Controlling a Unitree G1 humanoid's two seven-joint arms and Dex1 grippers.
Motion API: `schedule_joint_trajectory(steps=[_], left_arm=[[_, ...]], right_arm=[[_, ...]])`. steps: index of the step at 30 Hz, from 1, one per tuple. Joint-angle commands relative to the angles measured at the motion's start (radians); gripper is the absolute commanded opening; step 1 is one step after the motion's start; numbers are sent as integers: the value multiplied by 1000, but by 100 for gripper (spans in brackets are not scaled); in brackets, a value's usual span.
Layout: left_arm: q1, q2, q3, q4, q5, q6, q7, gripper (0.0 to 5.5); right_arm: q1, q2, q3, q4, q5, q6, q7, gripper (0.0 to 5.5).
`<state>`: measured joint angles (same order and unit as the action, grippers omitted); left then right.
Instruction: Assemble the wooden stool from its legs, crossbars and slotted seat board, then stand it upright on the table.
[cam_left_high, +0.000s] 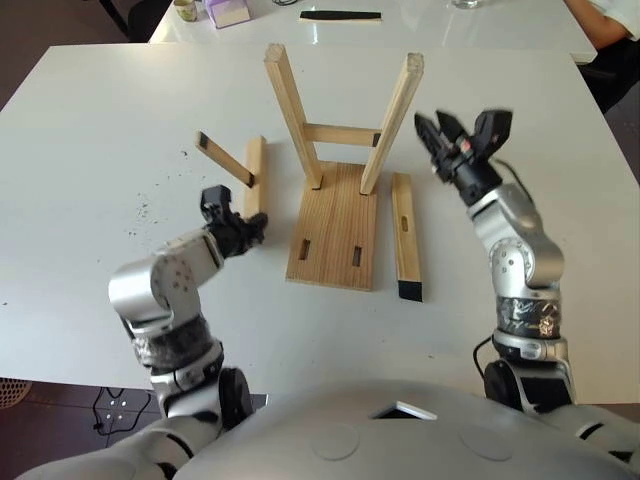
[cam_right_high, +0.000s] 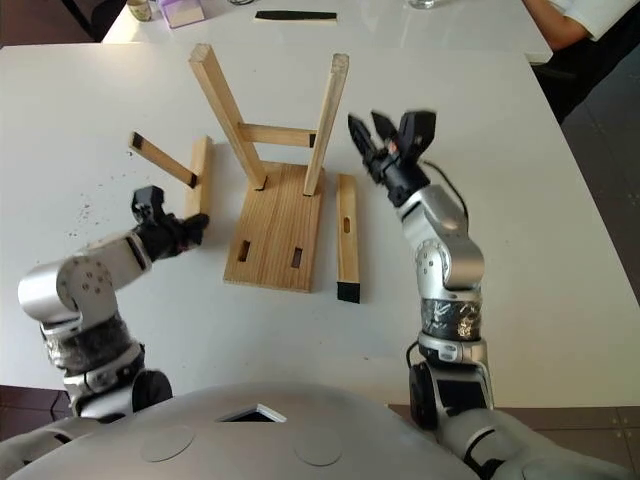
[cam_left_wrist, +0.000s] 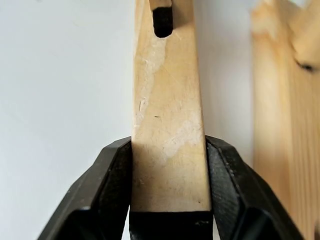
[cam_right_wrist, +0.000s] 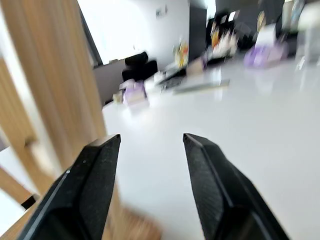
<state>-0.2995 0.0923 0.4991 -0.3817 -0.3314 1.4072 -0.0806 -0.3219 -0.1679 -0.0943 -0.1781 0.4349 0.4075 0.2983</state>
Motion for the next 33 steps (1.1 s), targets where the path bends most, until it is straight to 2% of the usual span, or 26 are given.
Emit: schedule_joint_trajectory(steps=[1, 6, 10, 12, 14, 16, 17, 20, 24, 33], left_arm=[[-416, 19, 266, 74, -177, -265, 30, 202], [-497, 57, 300, 1, -429, -431, -135, 202], [-401, 90, 212, -94, -645, -465, -322, 202], [-331, 132, 157, -113, -708, -468, -424, 202], [-272, 186, 108, -108, -751, -470, -525, 202], [-218, 247, 49, -92, -745, -477, -644, 202], [-198, 270, 21, -88, -735, -482, -690, 202], [-160, 319, -60, -86, -708, -508, -797, 202], [-87, 373, -176, -87, -660, -573, -910, 202], [-32, 443, -277, -72, -621, -665, -985, 201]], right_arm=[[-250, -106, -25, -80, -34, 136, -67, 231], [-475, -176, -90, 54, -81, 136, -136, 231], [-536, -236, -61, 248, -141, 14, -36, 231], [-543, -214, -71, 231, 32, 145, 119, 231], [-555, -211, -114, 167, 346, 408, 297, 231], [-597, -235, -150, 156, 536, 522, 425, 231], [-614, -257, -145, 161, 561, 537, 478, 231], [-638, -317, -133, 191, 617, 591, 607, 276], [-673, -346, -101, 224, 644, 636, 692, 339], [-729, -377, -62, 216, 658, 686, 785, 342]])
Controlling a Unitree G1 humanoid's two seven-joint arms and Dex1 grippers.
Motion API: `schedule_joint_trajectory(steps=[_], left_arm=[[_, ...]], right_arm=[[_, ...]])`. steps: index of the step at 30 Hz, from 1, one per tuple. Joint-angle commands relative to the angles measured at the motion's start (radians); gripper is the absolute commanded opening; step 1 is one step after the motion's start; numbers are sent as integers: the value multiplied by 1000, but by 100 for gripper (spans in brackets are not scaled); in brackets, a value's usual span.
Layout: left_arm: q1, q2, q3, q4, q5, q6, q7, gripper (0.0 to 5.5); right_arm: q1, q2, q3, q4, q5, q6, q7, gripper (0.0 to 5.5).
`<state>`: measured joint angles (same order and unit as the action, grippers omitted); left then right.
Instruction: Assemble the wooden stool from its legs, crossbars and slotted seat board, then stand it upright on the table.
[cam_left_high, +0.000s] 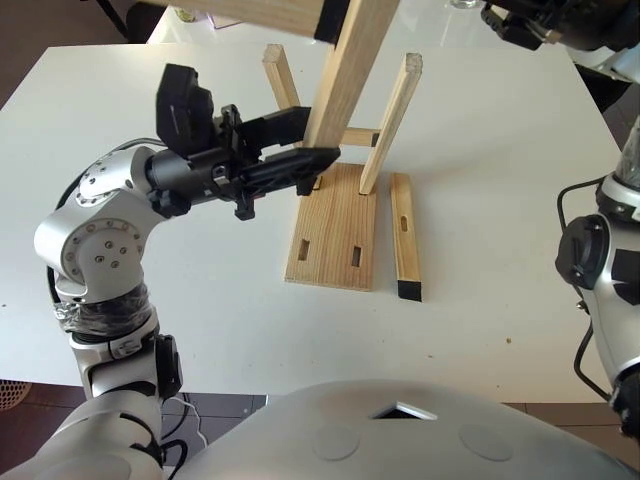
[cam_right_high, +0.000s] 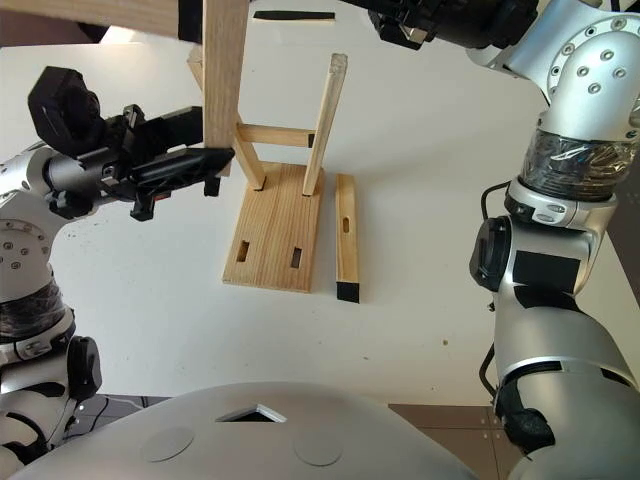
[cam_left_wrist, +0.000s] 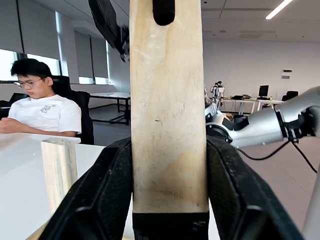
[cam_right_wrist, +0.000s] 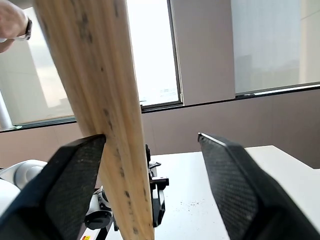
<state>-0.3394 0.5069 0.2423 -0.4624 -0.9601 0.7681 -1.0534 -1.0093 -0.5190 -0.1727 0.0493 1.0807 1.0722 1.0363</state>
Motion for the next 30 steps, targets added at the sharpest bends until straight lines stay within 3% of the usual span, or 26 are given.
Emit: schedule_joint_trajectory(steps=[1, 9, 21, 30], left_arm=[[9, 33, -23, 13, 9, -32, -14, 201], [31, 99, -76, 33, 102, -118, -49, 201], [71, 132, -138, 55, 182, -203, -79, 201], [61, 139, -133, 73, 171, -205, -95, 200]], right_arm=[[-44, -37, 25, -14, 6, 19, 70, 342], [-46, -104, 83, -23, -65, -16, 181, 342], [-46, -105, 131, -41, -120, -31, 212, 342], [-10, -94, 146, -61, -137, -59, 232, 204]])
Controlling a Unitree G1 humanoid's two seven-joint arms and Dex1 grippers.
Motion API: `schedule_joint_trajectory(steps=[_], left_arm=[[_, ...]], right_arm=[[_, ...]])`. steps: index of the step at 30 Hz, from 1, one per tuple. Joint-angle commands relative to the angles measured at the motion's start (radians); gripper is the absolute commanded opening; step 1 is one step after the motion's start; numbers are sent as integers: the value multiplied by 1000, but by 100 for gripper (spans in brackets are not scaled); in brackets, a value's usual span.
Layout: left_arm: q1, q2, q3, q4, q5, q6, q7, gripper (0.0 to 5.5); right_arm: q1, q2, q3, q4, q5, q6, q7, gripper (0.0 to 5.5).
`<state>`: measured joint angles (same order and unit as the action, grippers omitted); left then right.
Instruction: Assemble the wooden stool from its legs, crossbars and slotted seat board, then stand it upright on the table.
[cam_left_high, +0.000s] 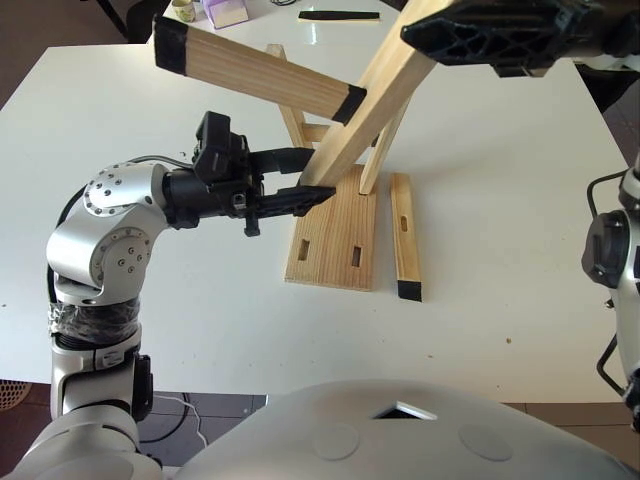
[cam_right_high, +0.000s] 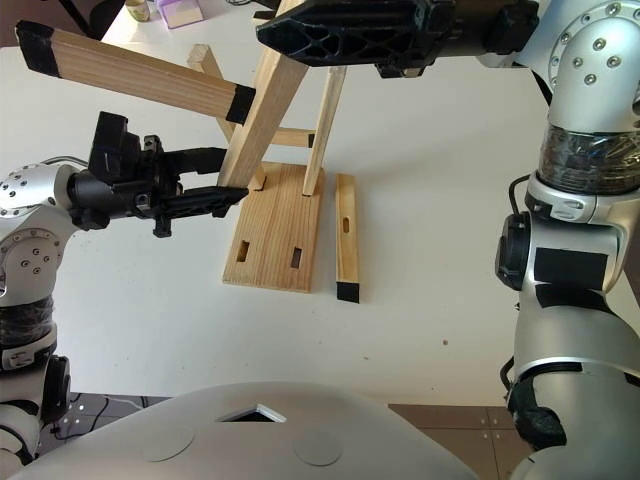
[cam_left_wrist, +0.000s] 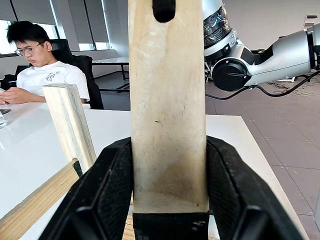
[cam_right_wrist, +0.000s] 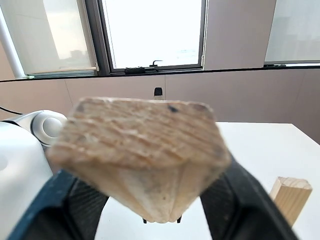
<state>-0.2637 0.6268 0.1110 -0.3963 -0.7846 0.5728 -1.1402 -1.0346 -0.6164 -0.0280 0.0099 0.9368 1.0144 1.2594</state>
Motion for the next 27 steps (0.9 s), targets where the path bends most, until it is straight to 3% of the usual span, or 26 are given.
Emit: schedule_joint_trajectory(steps=[1, 10, 14, 18, 22, 27], left_arm=[[-12, 20, -3, 7, -2, -11, -9, 200], [-31, -19, -17, 42, 16, -3, 55, 200], [15, -51, -39, 67, 40, 14, 116, 280], [188, -99, -36, 112, 116, -41, 214, 281], [323, -190, 119, 175, 117, -103, 393, 281], [280, -434, 432, 177, -138, -162, 826, 281]], right_arm=[[17, 5, -3, -25, 13, 1, 6, 204], [64, 7, 1, -70, -28, -54, -25, 201], [132, -4, 10, -97, -91, -121, -53, 201], [255, -22, 7, -133, -174, -207, -93, 201], [434, -57, 9, -250, -218, -244, -126, 201], [593, -89, -19, -410, -174, -216, -155, 201]])
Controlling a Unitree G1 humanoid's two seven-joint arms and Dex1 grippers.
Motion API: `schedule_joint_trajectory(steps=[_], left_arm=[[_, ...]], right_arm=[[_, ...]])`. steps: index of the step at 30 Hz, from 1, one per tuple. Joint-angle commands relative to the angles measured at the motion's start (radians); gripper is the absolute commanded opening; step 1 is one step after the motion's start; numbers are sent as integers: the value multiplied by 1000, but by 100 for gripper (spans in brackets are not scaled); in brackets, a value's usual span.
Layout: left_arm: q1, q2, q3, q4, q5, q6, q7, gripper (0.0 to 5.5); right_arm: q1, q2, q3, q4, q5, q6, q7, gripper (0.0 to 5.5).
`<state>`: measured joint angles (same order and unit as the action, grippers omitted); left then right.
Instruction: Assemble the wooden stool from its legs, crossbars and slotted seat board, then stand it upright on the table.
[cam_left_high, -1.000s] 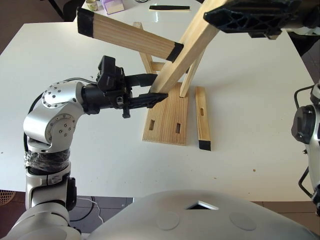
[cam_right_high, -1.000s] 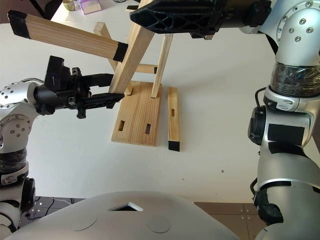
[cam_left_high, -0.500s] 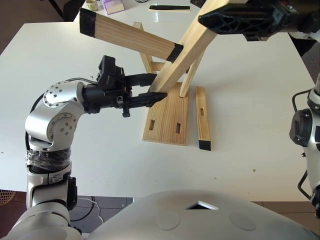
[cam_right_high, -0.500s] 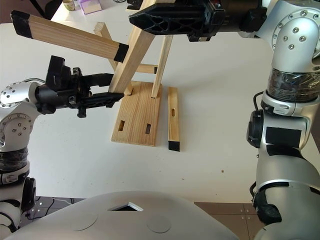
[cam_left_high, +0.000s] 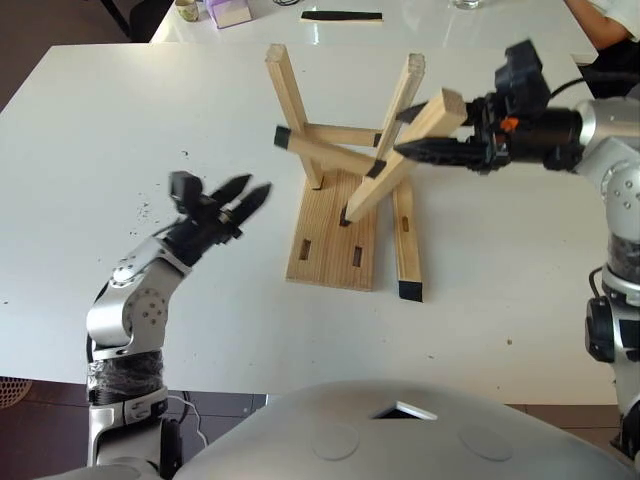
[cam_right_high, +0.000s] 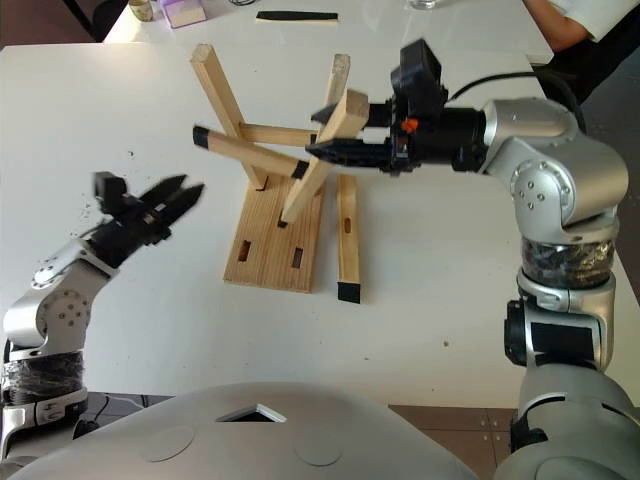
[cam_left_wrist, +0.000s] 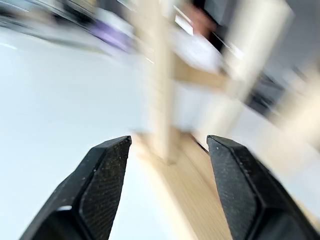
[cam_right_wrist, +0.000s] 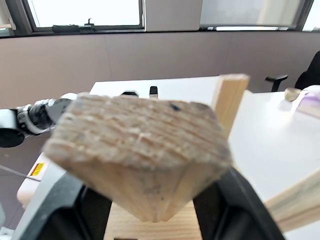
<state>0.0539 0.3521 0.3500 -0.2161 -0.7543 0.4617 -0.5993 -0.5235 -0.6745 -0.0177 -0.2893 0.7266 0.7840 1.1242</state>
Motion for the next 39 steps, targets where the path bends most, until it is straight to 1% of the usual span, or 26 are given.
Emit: schedule_joint_trajectory(steps=[1, 3, 6, 11, 20, 26, 29, 33, 37, 39], left_arm=[[-28, -202, 213, -29, -197, -67, 343, 281], [-3, -259, 207, -88, -215, -78, 413, 281], [19, -286, 165, -149, -207, -74, 459, 281], [45, -299, 142, -174, -197, -94, 479, 281], [71, -296, 117, -182, -184, -113, 489, 281], [96, -308, 91, -199, -177, -119, 494, 281], [108, -319, 71, -207, -164, -130, 495, 281], [146, -316, 8, -234, -120, -126, 473, 281], [169, -330, -48, -244, -87, -133, 467, 281], [172, -336, -71, -240, -71, -138, 466, 281]], right_arm=[[99, -38, -33, -127, 46, 22, -21, 201], [117, -50, -39, -149, 66, 38, -21, 201], [128, -80, -51, -165, 91, 54, -11, 201], [127, -117, -36, -142, 97, 54, 19, 201], [123, -94, 10, -100, 61, 30, -14, 201], [100, -117, 36, -75, 5, -19, -15, 201], [95, -127, 75, -81, -25, -41, 10, 201], [140, -131, 177, -123, -86, -76, 21, 201], [186, -109, 309, -127, -180, -86, -41, 201], [179, -88, 350, -108, -205, -79, -77, 201]])
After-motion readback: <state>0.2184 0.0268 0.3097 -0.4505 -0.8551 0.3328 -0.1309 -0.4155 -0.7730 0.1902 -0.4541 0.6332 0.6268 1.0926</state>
